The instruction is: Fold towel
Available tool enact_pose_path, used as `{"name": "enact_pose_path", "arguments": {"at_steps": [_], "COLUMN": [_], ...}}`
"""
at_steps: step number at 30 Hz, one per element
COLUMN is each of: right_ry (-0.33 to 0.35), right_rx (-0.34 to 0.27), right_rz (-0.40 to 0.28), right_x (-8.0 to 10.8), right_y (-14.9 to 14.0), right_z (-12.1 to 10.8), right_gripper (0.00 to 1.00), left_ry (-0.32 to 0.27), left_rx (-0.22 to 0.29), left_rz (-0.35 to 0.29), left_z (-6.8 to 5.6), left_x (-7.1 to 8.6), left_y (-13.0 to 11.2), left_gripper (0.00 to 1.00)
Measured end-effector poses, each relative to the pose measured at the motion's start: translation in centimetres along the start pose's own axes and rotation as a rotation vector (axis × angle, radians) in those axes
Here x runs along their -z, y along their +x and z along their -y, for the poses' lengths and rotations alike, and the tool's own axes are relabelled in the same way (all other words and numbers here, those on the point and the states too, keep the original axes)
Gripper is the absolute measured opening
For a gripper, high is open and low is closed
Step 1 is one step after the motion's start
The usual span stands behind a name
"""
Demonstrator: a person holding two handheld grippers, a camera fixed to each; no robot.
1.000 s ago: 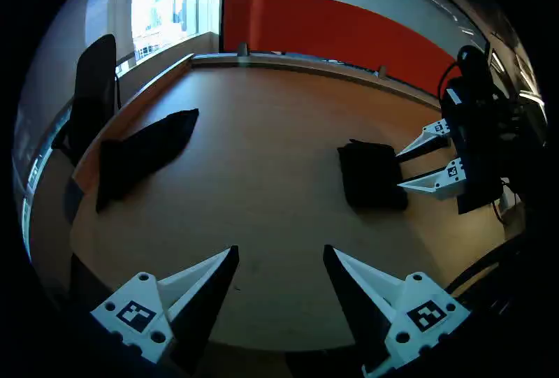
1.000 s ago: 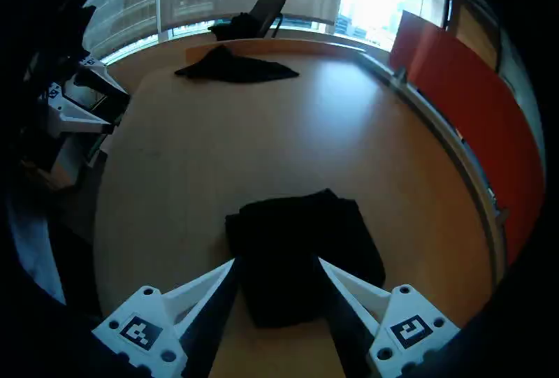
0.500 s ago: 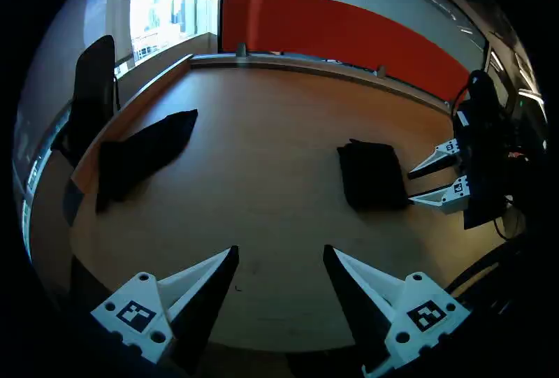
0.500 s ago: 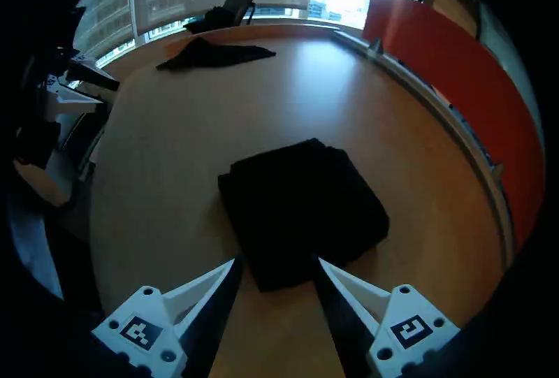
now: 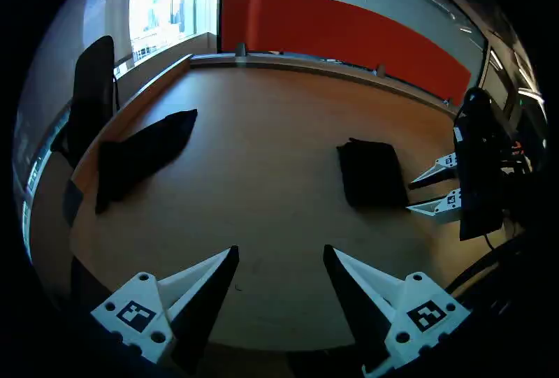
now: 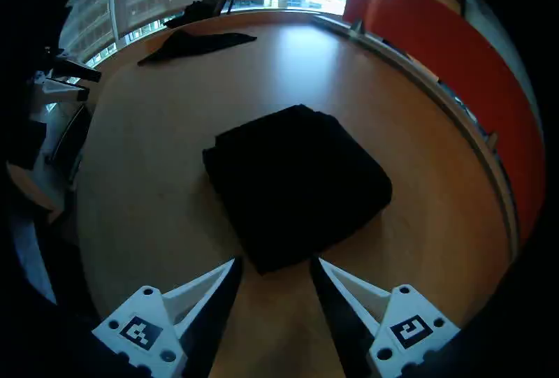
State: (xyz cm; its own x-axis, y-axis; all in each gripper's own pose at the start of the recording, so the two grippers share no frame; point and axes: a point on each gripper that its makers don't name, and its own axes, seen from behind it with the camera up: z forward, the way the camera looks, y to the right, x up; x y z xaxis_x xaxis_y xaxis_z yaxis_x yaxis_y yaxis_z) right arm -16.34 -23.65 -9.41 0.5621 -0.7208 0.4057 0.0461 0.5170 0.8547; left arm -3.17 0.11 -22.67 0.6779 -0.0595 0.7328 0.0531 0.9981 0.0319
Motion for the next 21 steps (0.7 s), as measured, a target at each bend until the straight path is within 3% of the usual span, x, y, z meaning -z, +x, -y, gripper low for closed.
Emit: {"name": "enact_pose_path", "arguments": {"at_steps": [18, 21], "right_ry": [-0.050, -0.052], "right_rx": [-0.096, -0.106], "right_rz": [0.020, 0.020], "right_x": [-0.6, -0.6], "right_y": [-1.3, -1.3], "right_z": [-0.9, -0.9], "right_gripper": [0.63, 0.58], "left_ry": [0.005, 0.003], "left_rx": [-0.002, -0.003], "left_rz": [0.001, 0.001], "left_z": [0.0, -0.1], "left_x": [0.1, 0.1], "left_y": [-0.1, -0.1], "left_gripper": [0.90, 0.89]}}
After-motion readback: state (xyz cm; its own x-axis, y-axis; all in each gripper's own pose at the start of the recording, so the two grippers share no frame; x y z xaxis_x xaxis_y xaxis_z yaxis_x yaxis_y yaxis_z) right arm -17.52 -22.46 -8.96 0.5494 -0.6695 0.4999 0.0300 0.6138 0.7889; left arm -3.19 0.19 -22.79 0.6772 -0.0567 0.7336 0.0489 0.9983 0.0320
